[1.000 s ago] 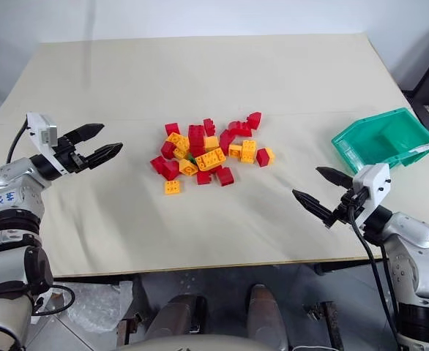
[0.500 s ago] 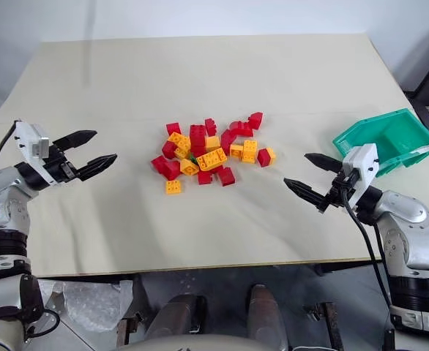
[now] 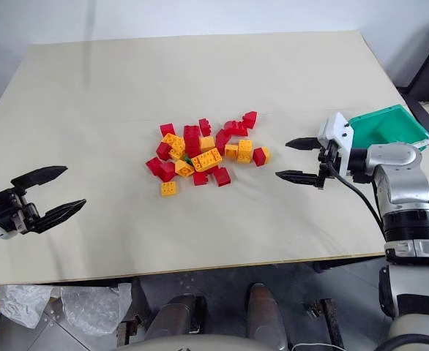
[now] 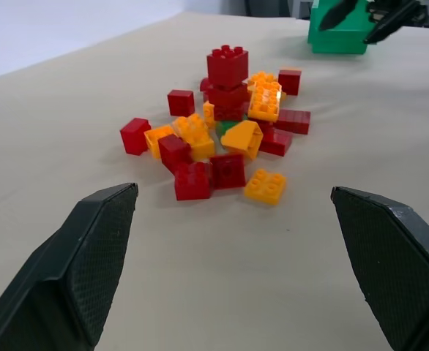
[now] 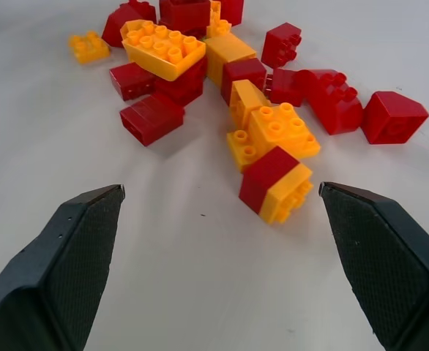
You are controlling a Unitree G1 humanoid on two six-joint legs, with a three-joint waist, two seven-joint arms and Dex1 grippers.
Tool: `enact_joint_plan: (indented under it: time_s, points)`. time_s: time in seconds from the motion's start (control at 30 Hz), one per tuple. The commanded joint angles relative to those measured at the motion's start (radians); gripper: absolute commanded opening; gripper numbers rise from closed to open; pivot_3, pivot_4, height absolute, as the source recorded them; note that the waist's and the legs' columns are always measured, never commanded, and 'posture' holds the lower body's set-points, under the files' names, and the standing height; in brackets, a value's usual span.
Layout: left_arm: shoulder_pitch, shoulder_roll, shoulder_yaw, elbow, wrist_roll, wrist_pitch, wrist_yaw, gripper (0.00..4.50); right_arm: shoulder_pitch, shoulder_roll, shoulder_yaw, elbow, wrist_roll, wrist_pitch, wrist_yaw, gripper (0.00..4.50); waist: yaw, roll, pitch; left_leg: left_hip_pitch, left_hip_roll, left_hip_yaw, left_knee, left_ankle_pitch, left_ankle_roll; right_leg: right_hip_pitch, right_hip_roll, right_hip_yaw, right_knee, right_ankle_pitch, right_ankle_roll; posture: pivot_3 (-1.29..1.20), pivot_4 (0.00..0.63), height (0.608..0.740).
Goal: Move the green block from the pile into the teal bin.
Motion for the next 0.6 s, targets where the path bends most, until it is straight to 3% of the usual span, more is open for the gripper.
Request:
enact_joint_plan:
  time_s: [0.03, 0.07, 0.17, 0.47, 0.57, 0.6]
  points:
    - [0.017, -0.005, 0.033, -0.051, -0.032, -0.008, 0.015, 4.50, -0.003, 0.019, -0.010, -0.054, 0.000, 0.008, -0.020, 4.48, 0.000, 0.000, 0.000, 0.000, 0.001, 0.000, 0.000, 0.000, -0.001, 0.000, 0.000, 0.000, 0.000, 0.000, 0.000, 0.00, 0.150, 0.740]
    - [0.016, -0.005, 0.033, -0.052, -0.033, -0.007, 0.017, 4.50, -0.003, 0.023, -0.009, -0.062, -0.005, 0.014, -0.030, 4.48, 0.000, 0.000, 0.000, 0.000, 0.002, 0.000, 0.000, 0.000, -0.001, 0.000, 0.001, -0.001, 0.000, 0.000, 0.000, 0.00, 0.150, 0.740]
    - [0.010, -0.008, 0.025, -0.042, -0.039, -0.013, 0.000, 4.50, -0.006, 0.043, -0.021, -0.130, 0.010, 0.070, -0.086, 3.91, 0.000, 0.000, 0.000, 0.000, 0.002, 0.000, 0.000, 0.000, -0.001, 0.000, 0.001, -0.001, 0.000, 0.000, 0.000, 0.00, 0.150, 0.740]
    - [-0.022, -0.022, 0.016, -0.028, -0.058, -0.022, -0.030, 4.50, 0.078, 0.067, -0.018, -0.420, 0.079, 0.286, -0.181, 0.82, 0.001, 0.000, 0.000, -0.001, 0.002, 0.000, 0.000, -0.001, -0.001, 0.000, 0.001, -0.001, -0.001, 0.000, 0.000, 0.00, 0.150, 0.740]
    - [-0.028, -0.028, 0.014, -0.023, -0.069, -0.025, -0.048, 4.50, 0.092, 0.117, -0.007, -0.531, 0.111, 0.356, -0.251, 0.03, 0.000, 0.000, 0.000, -0.001, 0.002, 0.000, 0.000, -0.001, -0.001, 0.000, 0.001, -0.001, -0.001, 0.000, 0.000, 0.00, 0.150, 0.740]
    - [-0.032, -0.027, 0.010, -0.019, -0.076, -0.020, -0.060, 4.50, 0.095, 0.151, 0.001, -0.576, 0.127, 0.383, -0.288, 0.03, -0.001, 0.000, 0.000, 0.000, 0.002, 0.000, 0.000, -0.001, -0.001, 0.000, 0.001, -0.001, -0.001, 0.000, 0.000, 0.00, 0.150, 0.740]
